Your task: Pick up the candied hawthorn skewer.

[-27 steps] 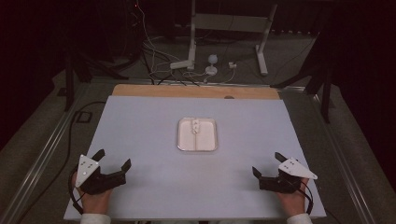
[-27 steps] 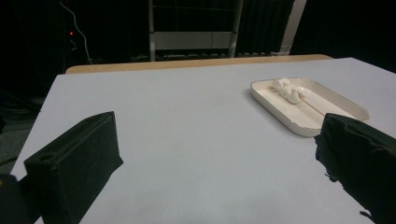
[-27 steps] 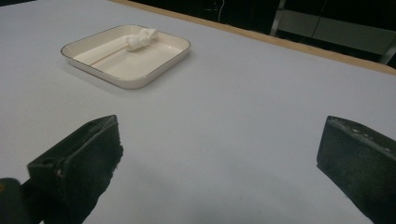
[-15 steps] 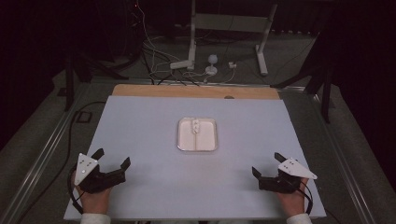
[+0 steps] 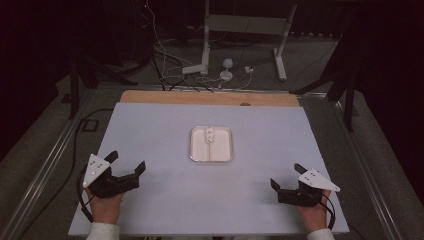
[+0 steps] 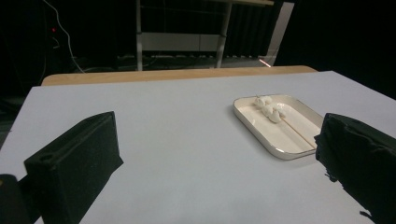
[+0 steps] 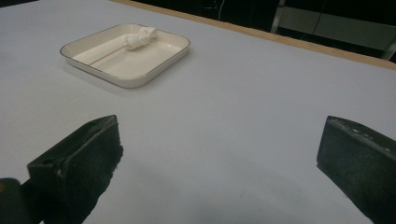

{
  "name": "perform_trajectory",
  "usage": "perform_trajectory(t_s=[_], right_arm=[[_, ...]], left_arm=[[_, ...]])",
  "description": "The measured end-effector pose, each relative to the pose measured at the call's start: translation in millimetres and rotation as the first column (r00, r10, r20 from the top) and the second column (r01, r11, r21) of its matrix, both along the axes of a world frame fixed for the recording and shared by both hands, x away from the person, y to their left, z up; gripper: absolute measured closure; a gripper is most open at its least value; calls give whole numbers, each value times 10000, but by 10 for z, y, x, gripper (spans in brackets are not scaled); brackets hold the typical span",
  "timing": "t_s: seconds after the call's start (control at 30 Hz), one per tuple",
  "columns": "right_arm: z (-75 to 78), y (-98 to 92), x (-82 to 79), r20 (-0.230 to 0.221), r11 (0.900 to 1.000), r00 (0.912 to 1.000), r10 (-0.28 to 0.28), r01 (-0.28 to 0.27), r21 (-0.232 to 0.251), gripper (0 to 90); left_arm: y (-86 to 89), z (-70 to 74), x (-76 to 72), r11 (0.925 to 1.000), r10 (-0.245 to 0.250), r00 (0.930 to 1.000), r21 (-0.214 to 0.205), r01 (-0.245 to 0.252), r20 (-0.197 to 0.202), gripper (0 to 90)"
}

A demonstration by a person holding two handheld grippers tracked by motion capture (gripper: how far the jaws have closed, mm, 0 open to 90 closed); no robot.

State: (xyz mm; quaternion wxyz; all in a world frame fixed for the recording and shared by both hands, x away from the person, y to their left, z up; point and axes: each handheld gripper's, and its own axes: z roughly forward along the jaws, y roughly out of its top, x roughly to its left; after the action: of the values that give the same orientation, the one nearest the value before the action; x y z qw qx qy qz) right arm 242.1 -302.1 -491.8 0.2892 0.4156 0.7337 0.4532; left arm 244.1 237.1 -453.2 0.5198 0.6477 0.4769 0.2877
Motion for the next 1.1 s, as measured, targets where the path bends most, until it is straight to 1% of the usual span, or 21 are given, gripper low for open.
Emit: perform_trajectory(t_s=[0.03, 0.07, 0.17, 0.2, 0.27, 0.3, 0.33, 0.43, 0.53, 0.7, 0.73, 0.8, 0.9, 0.93, 0.97, 1.0, 1.03, 1.07, 1.1], right_arm=[[-3, 3, 2, -2, 10000, 10000, 9, -9, -3, 0], [-5, 4, 4, -11, 10000, 10000, 17, -17, -7, 0], [-9, 9, 6, -40, 10000, 10000, 24, -24, -29, 0], [-9, 10, 6, -49, 10000, 10000, 20, -21, -42, 0], [-11, 10, 7, -59, 10000, 10000, 15, -16, -45, 0], [-11, 10, 8, -67, 10000, 10000, 15, -16, -46, 0], [-12, 9, 8, -67, 10000, 10000, 18, -18, -53, 0], [-13, 7, 9, -85, 10000, 10000, 13, -14, -45, 0], [-13, 3, 10, -82, 10000, 10000, 8, -8, -37, 0], [-15, 3, 11, -102, 10000, 9999, 30, -30, -47, 0], [-16, 3, 12, -99, 10000, 9999, 33, -34, -52, 0], [-15, 2, 12, -104, 10000, 9999, 28, -29, -49, 0], [-14, 0, 12, -117, 10000, 9999, 20, -21, -40, 0], [-14, -1, 11, -118, 10000, 9999, 19, -19, -40, 0], [-14, 0, 12, -121, 10000, 9999, 17, -17, -41, 0], [-15, 0, 12, -117, 10000, 9999, 28, -29, -44, 0], [-16, 1, 13, -124, 10000, 9999, 28, -29, -43, 0], [-17, 1, 14, -135, 10000, 9999, 35, -36, -50, 0], [-17, 2, 13, -140, 10000, 9999, 35, -36, -49, 0]], left_arm=[[0, 0, 0, 10000, 0, 10000, 0, 0, 0, 6], [-30, 14, 45, 10000, -39, 10000, 4, 39, -71, 6], [-92, 28, 118, 9999, -118, 9998, -11, 118, -142, 6], [-92, 28, 118, 9999, -118, 9998, -11, 118, -142, 6], [-143, 37, 177, 9998, -200, 9996, -23, 199, -213, 6], [-185, 41, 224, 9995, -264, 9993, -154, 260, -278, 6], [-209, 44, 251, 9993, -317, 9990, -195, 311, -311, 6], [-289, 50, 330, 9989, -437, 9982, -205, 429, -399, 6], [-366, 65, 399, 9981, -545, 9976, -307, 532, -423, 6], [-509, 98, 525, 9958, -893, 9947, -241, 882, -517, 6], [-509, 98, 525, 9958, -893, 9947, -241, 882, -517, 6], [-606, 101, 606, 9943, -1052, 9928, -250, 1039, -572, 6], [-716, 82, 688, 9926, -1213, 9902, -172, 1204, -689, 6], [-716, 82, 688, 9926, -1213, 9902, -172, 1204, -689, 6], [-793, 61, 740, 9914, -1312, 9882, -116, 1307, -790, 6], [-836, 50, 765, 9906, -1367, 9871, -87, 1364, -831, 6], [-836, 50, 765, 9906, -1367, 9871, -87, 1364, -831, 6], [-919, 31, 811, 9892, -1458, 9850, -12, 1463, -923, 6], [-919, 31, 811, 9892, -1458, 9850, -12, 1463, -923, 6]])
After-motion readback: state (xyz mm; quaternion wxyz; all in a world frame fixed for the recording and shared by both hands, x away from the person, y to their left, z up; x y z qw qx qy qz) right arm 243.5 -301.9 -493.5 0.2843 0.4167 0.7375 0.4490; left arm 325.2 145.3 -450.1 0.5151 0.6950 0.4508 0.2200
